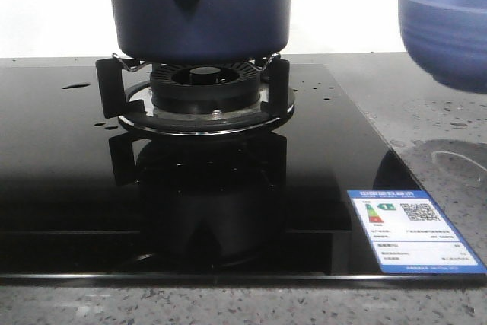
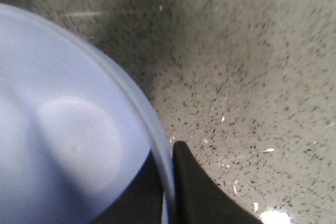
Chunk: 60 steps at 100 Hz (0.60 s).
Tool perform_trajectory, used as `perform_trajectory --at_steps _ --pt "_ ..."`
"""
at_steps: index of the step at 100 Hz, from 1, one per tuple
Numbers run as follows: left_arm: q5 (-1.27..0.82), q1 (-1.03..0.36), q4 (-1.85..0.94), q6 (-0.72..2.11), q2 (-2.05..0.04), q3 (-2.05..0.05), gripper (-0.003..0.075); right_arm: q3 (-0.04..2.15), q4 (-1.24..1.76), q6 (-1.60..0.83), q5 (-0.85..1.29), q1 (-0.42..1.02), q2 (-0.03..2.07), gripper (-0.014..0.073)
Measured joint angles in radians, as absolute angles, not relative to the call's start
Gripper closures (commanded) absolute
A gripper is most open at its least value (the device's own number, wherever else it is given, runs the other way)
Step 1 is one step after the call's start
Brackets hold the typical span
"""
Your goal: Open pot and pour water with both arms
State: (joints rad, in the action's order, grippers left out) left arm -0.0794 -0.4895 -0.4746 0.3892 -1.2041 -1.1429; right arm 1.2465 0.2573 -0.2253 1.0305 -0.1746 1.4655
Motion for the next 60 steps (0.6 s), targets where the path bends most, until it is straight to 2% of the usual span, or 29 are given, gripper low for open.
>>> perform_trajectory --at_steps 60 --pt "-0.079 -0.489 -0.472 0.389 -1.204 -1.143 0.0362 1.232 0.229 -0.225 1.014 -0.175 1.521 0.0649"
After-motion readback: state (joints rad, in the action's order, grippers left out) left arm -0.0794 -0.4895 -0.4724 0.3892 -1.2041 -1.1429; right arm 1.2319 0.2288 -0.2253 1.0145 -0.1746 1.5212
